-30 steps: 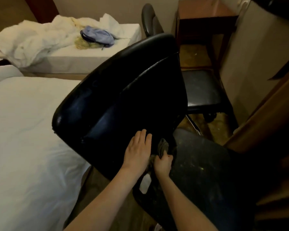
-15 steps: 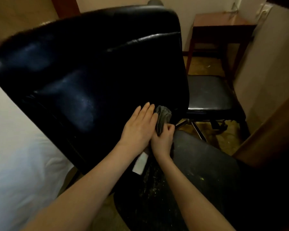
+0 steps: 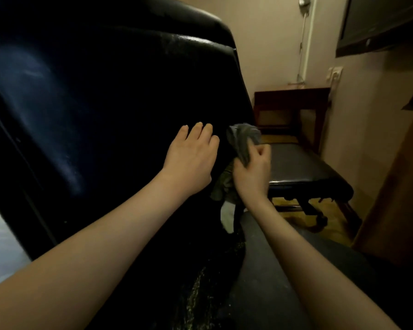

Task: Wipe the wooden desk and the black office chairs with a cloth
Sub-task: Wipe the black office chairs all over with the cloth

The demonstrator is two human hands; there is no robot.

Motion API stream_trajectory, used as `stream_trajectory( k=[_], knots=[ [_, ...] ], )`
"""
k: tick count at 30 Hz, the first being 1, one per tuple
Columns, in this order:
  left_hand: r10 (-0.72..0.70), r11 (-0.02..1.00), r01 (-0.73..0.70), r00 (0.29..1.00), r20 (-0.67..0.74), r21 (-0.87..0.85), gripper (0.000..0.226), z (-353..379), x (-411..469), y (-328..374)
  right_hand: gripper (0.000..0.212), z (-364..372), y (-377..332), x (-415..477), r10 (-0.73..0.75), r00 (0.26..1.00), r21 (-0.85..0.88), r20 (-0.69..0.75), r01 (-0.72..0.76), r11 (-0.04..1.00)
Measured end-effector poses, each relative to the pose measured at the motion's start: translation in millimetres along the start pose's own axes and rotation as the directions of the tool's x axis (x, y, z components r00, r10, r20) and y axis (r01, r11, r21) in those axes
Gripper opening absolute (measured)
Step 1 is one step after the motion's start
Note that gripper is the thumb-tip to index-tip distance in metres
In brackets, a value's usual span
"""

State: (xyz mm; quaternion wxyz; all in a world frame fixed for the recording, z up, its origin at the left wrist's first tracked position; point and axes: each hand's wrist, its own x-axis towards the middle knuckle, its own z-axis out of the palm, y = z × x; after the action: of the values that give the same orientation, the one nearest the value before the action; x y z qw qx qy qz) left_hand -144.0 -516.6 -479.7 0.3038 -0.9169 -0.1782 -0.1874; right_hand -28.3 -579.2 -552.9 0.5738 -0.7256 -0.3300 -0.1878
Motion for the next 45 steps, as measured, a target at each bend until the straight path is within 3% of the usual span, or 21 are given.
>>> stream_trajectory(
  k=[2,7,10,13,15,18,20,22,24,28,31,34,37,39,41,43,45],
  knots=[
    [-0.030,0.999,0.030,1.000,-0.009,0.030,0.067,9,-1,5,0.049,15,12,1,-0.075,0.992,-0.092,0.104,0.085,0.992],
    [-0.007,0.996,0.008,1.000,-0.007,0.092,0.062,24,-19,4,0.044,17,54,-18,0.091,0.986,-0.121,0.142,-0.074,0.990],
    [-0.023,0.994,0.025,1.000,-0.019,0.109,0.062,25,-35,5,0.038,2,61,-17,0.267,0.941,-0.131,0.208,-0.243,0.961],
    [-0.007,0.992,0.008,1.000,-0.014,0.129,0.061,27,-45,8,0.037,-13,60,-10,0.472,0.873,-0.165,0.123,-0.451,0.877],
    [0.017,0.989,-0.014,1.000,-0.018,0.147,0.060,29,-50,11,0.043,-20,56,-3,0.391,0.915,-0.116,0.102,-0.379,0.918],
    [0.050,0.990,-0.049,0.999,-0.004,0.129,0.052,31,-54,15,0.049,-16,41,-1,0.089,0.985,-0.013,0.148,-0.088,0.996],
    [0.064,0.989,-0.069,0.997,0.046,0.132,0.045,30,-60,19,0.053,-1,36,-16,-0.072,0.974,-0.055,0.216,0.086,0.995],
    [0.067,0.990,-0.068,0.998,0.014,0.127,0.039,33,-72,21,0.055,15,43,-36,-0.101,0.964,-0.094,0.247,0.127,0.987],
    [0.104,0.987,-0.088,0.988,-0.115,0.138,0.032,38,-85,18,0.053,21,56,-49,-0.055,0.968,-0.077,0.244,0.076,0.994],
    [0.116,0.992,-0.103,0.975,-0.189,0.077,0.009,48,-114,10,0.054,14,66,-60,-0.012,0.936,0.012,0.352,0.009,1.000],
    [0.111,0.994,-0.103,0.964,-0.244,0.046,0.024,59,-138,17,0.051,3,65,-66,0.043,0.929,0.040,0.367,-0.061,0.997],
    [0.035,0.999,-0.037,0.955,-0.294,-0.001,0.025,61,-166,20,0.043,-4,60,-61,0.180,0.944,0.069,0.277,-0.207,0.976],
    [-0.107,0.991,0.066,0.915,-0.390,-0.117,0.023,59,-190,9,0.038,8,62,-45,0.491,0.841,0.079,0.227,-0.519,0.851],
    [-0.160,0.986,0.121,0.890,-0.427,-0.119,0.019,60,-201,3,0.038,20,66,-46,0.591,0.753,0.016,0.289,-0.621,0.783],
    [-0.219,0.976,0.197,0.867,-0.447,-0.096,0.015,65,-210,-2,0.038,36,65,-61,0.615,0.707,-0.004,0.349,-0.655,0.755],
    [-0.280,0.960,0.247,0.832,-0.478,-0.132,0.012,72,-216,-6,0.037,48,56,-86,0.581,0.712,0.008,0.393,-0.635,0.772],
    [-0.269,0.960,0.190,0.820,-0.504,-0.204,0.012,75,-217,-7,0.035,53,39,-111,0.530,0.728,0.019,0.435,-0.596,0.803]
  ],
)
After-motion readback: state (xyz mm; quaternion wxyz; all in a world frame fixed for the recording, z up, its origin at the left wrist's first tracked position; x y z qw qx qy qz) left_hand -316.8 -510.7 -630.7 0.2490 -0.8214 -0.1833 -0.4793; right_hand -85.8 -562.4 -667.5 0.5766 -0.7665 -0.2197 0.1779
